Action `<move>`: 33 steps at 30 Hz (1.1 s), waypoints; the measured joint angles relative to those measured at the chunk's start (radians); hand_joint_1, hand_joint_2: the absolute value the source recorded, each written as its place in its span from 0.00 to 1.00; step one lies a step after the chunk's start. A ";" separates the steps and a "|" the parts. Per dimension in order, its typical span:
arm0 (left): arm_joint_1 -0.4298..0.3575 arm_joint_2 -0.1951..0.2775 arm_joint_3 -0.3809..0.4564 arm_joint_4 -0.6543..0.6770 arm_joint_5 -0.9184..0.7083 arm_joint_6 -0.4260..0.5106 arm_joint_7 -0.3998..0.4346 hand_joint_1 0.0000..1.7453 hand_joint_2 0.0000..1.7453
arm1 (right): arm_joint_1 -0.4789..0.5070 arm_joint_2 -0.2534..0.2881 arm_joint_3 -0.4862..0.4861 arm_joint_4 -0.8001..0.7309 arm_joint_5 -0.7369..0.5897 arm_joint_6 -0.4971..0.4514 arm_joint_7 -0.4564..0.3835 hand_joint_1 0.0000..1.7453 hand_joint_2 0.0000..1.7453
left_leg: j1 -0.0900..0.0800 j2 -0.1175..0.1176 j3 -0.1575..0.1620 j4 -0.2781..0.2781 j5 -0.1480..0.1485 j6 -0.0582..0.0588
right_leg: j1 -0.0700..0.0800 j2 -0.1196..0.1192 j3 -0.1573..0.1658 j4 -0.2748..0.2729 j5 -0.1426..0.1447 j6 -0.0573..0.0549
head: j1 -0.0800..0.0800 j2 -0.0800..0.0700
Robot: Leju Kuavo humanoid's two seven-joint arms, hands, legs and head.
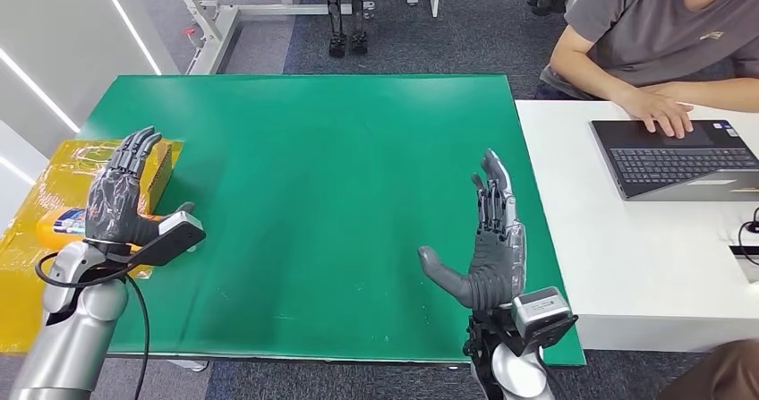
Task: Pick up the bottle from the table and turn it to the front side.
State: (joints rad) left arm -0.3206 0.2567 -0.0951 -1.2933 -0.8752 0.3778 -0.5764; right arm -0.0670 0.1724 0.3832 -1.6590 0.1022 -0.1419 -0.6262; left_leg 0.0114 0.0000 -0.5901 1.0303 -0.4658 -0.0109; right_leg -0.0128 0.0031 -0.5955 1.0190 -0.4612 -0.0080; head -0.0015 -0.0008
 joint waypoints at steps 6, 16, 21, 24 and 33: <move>0.036 -0.030 -0.003 -0.089 0.074 -0.022 -0.039 0.00 1.00 | 0.008 0.000 0.001 0.007 -0.006 -0.003 -0.003 0.00 1.00 | 0.000 0.000 0.000 0.000 0.000 0.000 | 0.000 0.000 0.000 0.000 0.000 0.000 | 0.000 0.000; 0.084 -0.143 -0.021 -0.237 0.537 -0.100 -0.106 0.00 1.00 | 0.031 -0.001 0.011 0.006 -0.009 -0.052 -0.020 0.00 1.00 | 0.000 0.000 0.000 0.000 0.000 0.000 | 0.000 0.000 0.000 -0.001 0.000 0.000 | 0.000 0.000; 0.158 -0.266 -0.085 -0.330 0.874 -0.146 -0.118 0.00 1.00 | 0.052 -0.006 0.027 -0.020 0.028 -0.127 -0.034 0.00 1.00 | -0.001 0.000 0.000 0.000 -0.001 0.001 | -0.001 0.000 0.001 -0.002 0.000 0.001 | 0.000 0.000; 0.209 -0.324 -0.133 -0.346 0.968 -0.196 -0.112 0.00 1.00 | 0.082 -0.009 0.030 -0.053 0.080 -0.179 -0.050 0.00 1.00 | -0.001 0.000 0.000 0.000 -0.003 0.002 | -0.001 0.000 0.001 -0.002 -0.001 0.001 | 0.000 0.000; 0.278 -0.425 -0.192 -0.346 0.947 -0.188 -0.097 0.00 1.00 | 0.145 -0.020 0.029 -0.103 0.131 -0.249 -0.053 0.00 1.00 | 0.000 0.000 0.000 0.000 -0.003 0.002 | -0.001 0.000 0.001 -0.002 -0.001 0.001 | 0.000 0.000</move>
State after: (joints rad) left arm -0.0425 -0.1679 -0.2875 -1.6397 0.0723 0.1902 -0.6737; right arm 0.0782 0.1525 0.4123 -1.7624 0.2331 -0.3913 -0.6794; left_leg 0.0111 0.0002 -0.5902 1.0306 -0.4693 -0.0089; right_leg -0.0134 0.0029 -0.5950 1.0168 -0.4620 -0.0069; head -0.0015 -0.0008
